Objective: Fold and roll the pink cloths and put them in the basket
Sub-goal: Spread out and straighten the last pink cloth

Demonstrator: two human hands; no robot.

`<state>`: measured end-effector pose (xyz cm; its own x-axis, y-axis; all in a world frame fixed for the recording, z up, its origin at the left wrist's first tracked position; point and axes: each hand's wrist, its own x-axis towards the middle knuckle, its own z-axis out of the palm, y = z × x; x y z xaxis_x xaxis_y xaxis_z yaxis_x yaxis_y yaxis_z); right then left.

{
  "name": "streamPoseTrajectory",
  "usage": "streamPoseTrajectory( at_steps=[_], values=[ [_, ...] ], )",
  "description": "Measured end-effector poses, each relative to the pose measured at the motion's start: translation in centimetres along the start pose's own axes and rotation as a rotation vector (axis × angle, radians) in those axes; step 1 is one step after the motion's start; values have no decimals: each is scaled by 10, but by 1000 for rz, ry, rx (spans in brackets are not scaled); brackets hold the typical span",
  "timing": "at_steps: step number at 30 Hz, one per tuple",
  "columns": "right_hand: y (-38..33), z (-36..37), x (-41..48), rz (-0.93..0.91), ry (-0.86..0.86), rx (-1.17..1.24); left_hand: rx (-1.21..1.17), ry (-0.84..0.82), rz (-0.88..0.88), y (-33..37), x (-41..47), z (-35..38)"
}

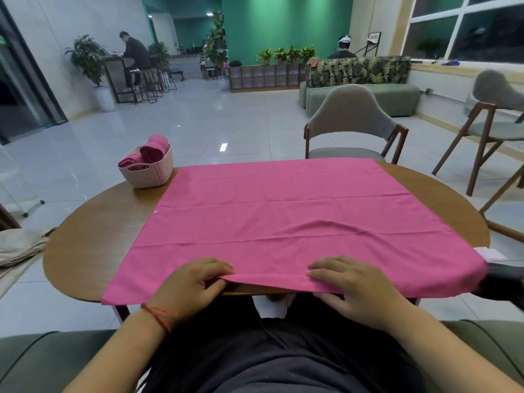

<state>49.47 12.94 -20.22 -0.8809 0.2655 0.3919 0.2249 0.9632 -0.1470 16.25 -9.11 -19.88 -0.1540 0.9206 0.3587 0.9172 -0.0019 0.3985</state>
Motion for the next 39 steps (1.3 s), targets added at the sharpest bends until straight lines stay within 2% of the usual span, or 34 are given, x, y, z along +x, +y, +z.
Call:
streamPoseTrajectory(
  at_steps=[3,6,9,12,18,21,27,32,33,35,39],
  values=[
    [9,-13,-21,119,37,-23,122,-47,-76,-19,-16,-25],
    [33,-25,-54,387,134,-65,194,-99,-205,-36,-36,-52],
    [63,-40,-85,651,173,-67,135,-67,-363,-58,-53,-71],
    [86,-59,-102,784,216,-56,86,-6,-488,-77,-63,-87],
    [120,-87,-112,843,274,77,-153,38,-675,-89,-71,-106],
    [123,-99,-110,859,296,109,-268,150,-694,-79,-65,-111],
    [131,-112,-96,937,382,214,-291,314,-710,-78,-56,-116],
    [134,-120,-79,1035,707,529,-459,535,-777,-71,-40,-108],
    [136,-118,-79,1037,719,590,-495,555,-774,-72,-37,-106],
    [140,-115,-80,1002,680,687,-481,575,-764,-62,-33,-106],
    [146,-121,-83,965,679,685,-345,580,-762,-61,-35,-111]
  ],
)
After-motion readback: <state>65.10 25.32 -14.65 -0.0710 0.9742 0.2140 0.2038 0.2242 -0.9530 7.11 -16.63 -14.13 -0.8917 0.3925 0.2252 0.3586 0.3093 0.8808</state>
